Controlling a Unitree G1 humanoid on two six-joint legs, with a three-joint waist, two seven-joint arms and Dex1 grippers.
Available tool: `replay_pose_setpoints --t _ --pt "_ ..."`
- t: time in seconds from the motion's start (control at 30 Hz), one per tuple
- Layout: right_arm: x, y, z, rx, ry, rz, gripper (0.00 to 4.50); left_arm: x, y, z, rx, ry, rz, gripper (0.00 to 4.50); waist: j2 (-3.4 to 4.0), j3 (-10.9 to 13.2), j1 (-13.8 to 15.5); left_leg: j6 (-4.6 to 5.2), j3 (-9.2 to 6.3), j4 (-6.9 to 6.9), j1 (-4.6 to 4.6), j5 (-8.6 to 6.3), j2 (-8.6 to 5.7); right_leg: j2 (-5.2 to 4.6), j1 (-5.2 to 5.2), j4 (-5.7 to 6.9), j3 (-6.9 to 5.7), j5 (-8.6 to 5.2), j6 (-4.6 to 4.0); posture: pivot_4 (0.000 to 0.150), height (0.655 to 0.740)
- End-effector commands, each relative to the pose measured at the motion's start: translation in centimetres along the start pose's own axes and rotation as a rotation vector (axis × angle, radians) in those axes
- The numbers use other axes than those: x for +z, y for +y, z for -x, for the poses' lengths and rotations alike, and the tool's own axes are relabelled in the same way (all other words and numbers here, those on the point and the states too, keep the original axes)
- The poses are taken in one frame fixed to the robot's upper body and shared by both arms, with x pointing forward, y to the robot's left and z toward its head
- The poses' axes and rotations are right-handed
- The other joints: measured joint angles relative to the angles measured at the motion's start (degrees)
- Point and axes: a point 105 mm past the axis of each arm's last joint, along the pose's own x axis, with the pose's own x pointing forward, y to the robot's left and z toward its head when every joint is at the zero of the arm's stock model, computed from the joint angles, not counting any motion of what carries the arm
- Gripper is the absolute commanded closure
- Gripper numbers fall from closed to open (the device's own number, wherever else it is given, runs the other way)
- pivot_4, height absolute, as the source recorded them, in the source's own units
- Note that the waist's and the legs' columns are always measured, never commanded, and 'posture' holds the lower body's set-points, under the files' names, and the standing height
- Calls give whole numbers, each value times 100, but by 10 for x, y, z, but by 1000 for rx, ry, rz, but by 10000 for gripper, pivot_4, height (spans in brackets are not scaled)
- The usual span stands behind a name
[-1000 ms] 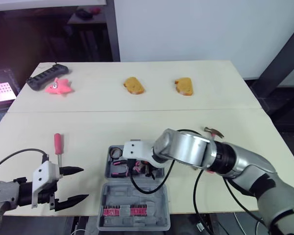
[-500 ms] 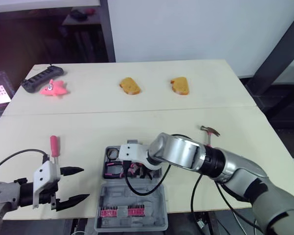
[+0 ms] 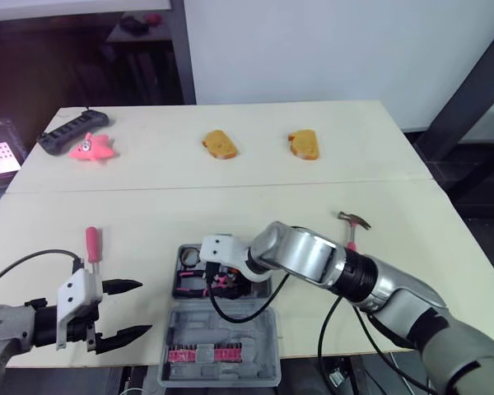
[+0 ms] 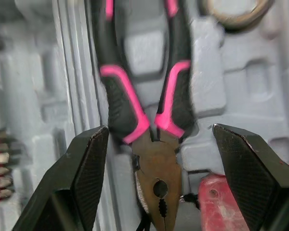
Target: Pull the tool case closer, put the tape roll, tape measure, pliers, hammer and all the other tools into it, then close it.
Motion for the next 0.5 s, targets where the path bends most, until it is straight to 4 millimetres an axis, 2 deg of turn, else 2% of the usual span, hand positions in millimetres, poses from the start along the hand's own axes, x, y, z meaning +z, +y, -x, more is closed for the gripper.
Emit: replay_pose_setpoints --t 0.03,0.07,0.17,0.37,0.5 --pt "25 10 7 42 -128 25 8167 5 5 5 12 -2 -27 0 -1 0 -5 -3 0 -1 0 2 0 0 0 0 0 0 0 1500 7400" --pt "27 12 6 49 -151 23 8167 5 5 4 12 -1 -29 0 -1 0 -6 -4 0 -2 0 2 0 0 0 -1 0 0 0 1500 7400" --pt "28 18 2 67 -200 12 16335 8 8 5 21 -5 -42 0 -1 0 -1 -4 -2 -5 0 2 0 1 0 0 -1 0 0 1500 7400" --pt "25 29 -4 117 -226 9 44775 7 12 9 26 7 -48 0 -1 0 -2 -20 -2 -4 -2 11 0 0 1 0 -1 0 0 1500 7400" --pt "21 28 -11 108 -229 -1 44775 8 12 9 26 5 -49 0 -1 0 0 -21 -4 -5 -1 11 0 1 1 0 -1 0 0 1500 7400"
